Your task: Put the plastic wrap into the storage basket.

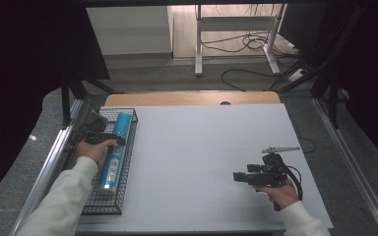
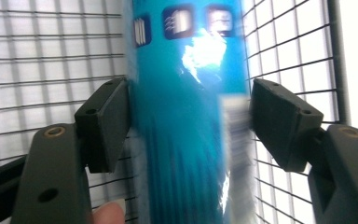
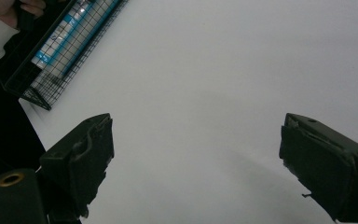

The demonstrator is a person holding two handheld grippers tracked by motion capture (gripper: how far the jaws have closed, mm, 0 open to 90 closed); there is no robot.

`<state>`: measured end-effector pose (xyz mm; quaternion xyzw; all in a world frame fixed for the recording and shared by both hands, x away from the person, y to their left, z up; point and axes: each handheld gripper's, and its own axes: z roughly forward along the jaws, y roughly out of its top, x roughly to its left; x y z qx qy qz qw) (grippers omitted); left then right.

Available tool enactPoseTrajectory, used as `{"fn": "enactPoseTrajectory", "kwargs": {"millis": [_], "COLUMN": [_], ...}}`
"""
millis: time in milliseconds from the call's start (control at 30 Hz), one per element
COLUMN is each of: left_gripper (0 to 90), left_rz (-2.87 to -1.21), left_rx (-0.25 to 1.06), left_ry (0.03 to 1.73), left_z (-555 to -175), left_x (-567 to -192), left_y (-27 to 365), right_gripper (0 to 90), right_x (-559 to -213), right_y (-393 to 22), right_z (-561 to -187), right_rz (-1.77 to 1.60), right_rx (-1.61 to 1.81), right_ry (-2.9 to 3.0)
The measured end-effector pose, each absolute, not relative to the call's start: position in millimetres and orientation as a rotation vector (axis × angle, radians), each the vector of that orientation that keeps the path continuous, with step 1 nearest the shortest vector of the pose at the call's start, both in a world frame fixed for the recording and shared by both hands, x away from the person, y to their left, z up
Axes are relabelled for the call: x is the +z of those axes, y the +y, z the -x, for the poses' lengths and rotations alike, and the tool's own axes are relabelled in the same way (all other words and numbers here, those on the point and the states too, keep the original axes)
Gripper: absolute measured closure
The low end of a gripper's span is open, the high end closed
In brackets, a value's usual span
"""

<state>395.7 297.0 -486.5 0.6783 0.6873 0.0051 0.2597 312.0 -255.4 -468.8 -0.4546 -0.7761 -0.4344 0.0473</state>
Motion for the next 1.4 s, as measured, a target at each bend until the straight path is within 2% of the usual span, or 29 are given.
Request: {"fn": "enactPoseTrajectory", "kwargs": {"millis": [67,167,333,667,867,1100,1400], "left_gripper": [29.7,27.6,21.9,20.7,21.5,21.8,22.0], "left_rz": [-1.798,-1.822,-1.8,-1.801,-1.813,-1.879,-2.025], "left_rx": [0.043,0.071,0.041,0.107,0.117,0.066,0.175], "left_ry": [1.836,1.796,1.719,1.427,1.254,1.114,1.049], "left_z": [-392,-386,-374,-322,-284,-255,-235], "left_x": [-476,-467,-456,-421,-408,-411,-422], "left_y": [299,298,299,294,276,240,199], "right_gripper": [10.7,10.7,10.7,10.7,10.8,10.9,10.8], "right_x": [-469,-469,-468,-466,-463,-462,-462], "right_y": [-256,-256,-256,-258,-258,-255,-255], "right_z": [-312,-312,-312,-311,-310,-312,-309], "right_rz": [1.387,1.39,1.389,1.361,1.352,1.313,1.269], "right_rx": [-1.323,-1.325,-1.335,-1.386,-1.415,-1.434,-1.426], "right_ry": [-2.369,-2.364,-2.358,-2.365,-2.366,-2.391,-2.487]}}
